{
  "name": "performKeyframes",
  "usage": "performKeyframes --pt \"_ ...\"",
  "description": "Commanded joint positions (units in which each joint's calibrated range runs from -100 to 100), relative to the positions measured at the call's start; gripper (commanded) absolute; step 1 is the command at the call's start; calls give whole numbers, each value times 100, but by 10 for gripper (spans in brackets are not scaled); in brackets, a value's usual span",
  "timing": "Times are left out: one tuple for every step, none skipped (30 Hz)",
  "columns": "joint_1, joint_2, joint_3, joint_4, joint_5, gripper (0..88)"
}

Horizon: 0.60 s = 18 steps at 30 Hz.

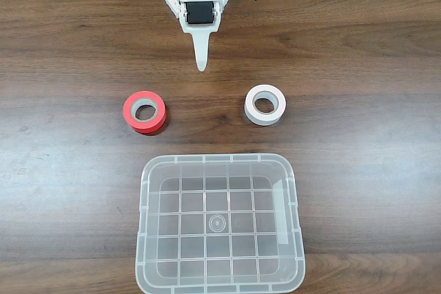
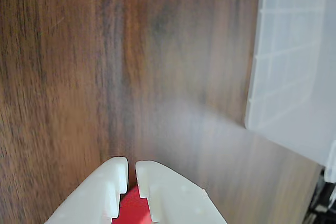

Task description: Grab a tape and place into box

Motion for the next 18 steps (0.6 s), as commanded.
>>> performKeyframes --pt "29 -79 -847 361 -14 11" --pt "29 -79 -891 395 -14 11" --pt "29 -79 -917 395 -14 11" --pt "29 -79 -934 395 -19 11" --pt "22 -79 -943 395 -30 11" --pt "0 -79 -943 403 -35 11" --pt "-103 -71 -943 429 -24 11" --pt "-220 -71 -952 438 -30 11" --pt "-344 -71 -970 438 -35 11" --pt "-461 -71 -1031 438 -35 11" --pt "-607 -71 -1092 438 -35 11" --pt "-739 -55 -1145 438 -35 11" --pt "-834 -7 -1197 438 -35 11" --pt "-922 90 -1259 438 -40 11" --pt "-980 218 -1320 429 -40 11" --pt "-1017 395 -1408 429 -46 11" --pt "-1046 580 -1513 429 -46 11" --pt "-1076 830 -1653 421 -46 11"
